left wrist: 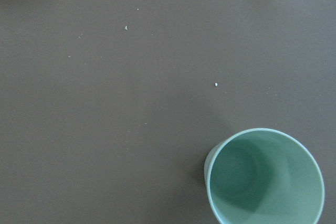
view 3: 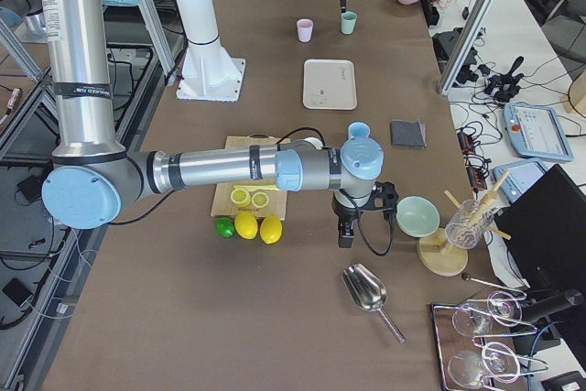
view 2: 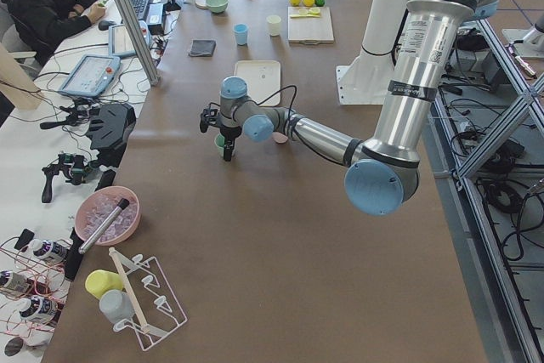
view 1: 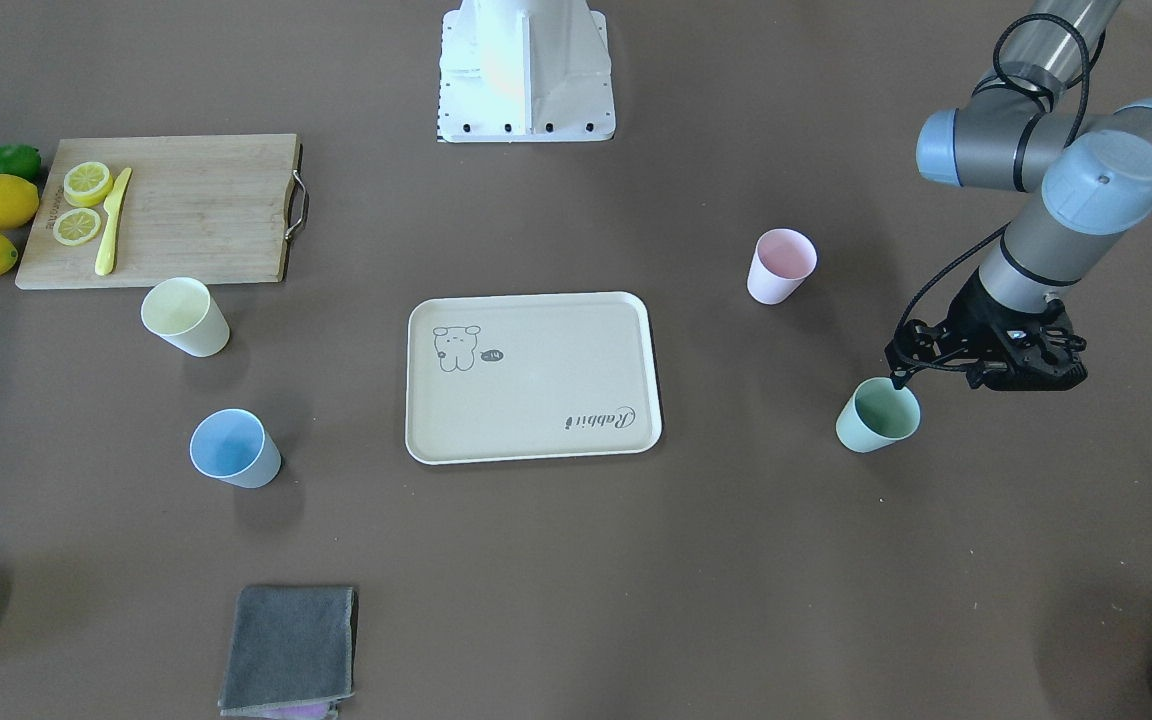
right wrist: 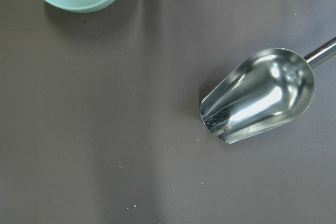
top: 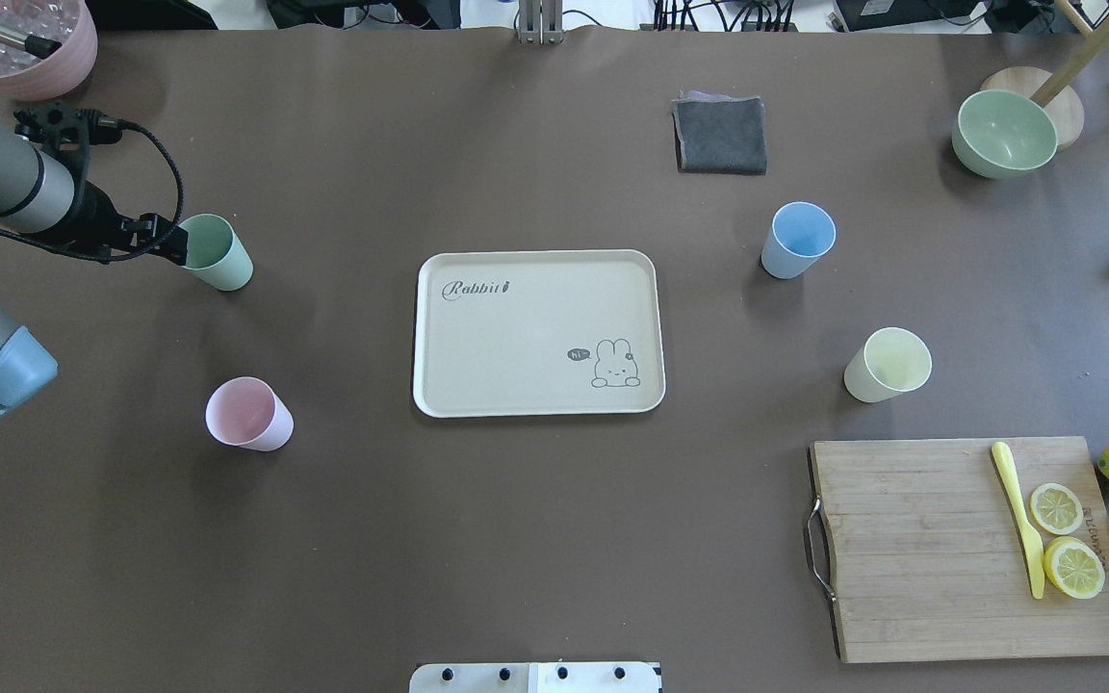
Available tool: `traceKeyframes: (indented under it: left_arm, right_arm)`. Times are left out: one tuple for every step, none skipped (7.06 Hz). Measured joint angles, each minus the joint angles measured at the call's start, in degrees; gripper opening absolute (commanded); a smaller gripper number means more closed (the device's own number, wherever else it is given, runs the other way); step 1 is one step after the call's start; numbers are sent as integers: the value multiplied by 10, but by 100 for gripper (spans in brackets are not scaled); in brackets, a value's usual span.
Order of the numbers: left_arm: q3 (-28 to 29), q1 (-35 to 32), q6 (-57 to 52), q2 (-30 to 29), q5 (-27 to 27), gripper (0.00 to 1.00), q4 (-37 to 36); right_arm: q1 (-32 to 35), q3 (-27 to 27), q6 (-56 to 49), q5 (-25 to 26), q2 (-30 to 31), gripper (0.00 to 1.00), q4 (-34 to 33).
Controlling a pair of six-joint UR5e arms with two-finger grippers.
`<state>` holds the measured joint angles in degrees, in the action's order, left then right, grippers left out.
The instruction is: Place all cups on tray
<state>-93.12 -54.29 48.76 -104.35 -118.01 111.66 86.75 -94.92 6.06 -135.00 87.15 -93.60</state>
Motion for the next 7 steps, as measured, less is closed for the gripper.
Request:
traceKeyframes:
  left_arm:
    - [7, 0, 0, -8, -1, 94, 0]
    - [15, 0, 0, -19, -2, 94, -1]
    - [26, 0, 0, -29, -3, 75, -1]
    - [37, 0, 1, -37, -2, 63, -1]
    - [45, 0, 2, -40, -2, 58, 0]
    - [54, 1, 1, -42, -1, 32, 0]
    - [61, 2, 1, -44, -1, 0, 0]
  right_arm:
    - [0, 0, 0, 0, 0, 100, 0]
    - [0, 0, 0, 0, 1, 100, 0]
    - [0, 0, 0, 0, 1, 100, 0]
    - [0, -1, 0, 0, 1, 100, 0]
    - [0, -1, 0, 0, 1, 100, 0]
    - [0, -1, 0, 0, 1, 100, 0]
    - [0, -1, 0, 0, 0, 100, 0]
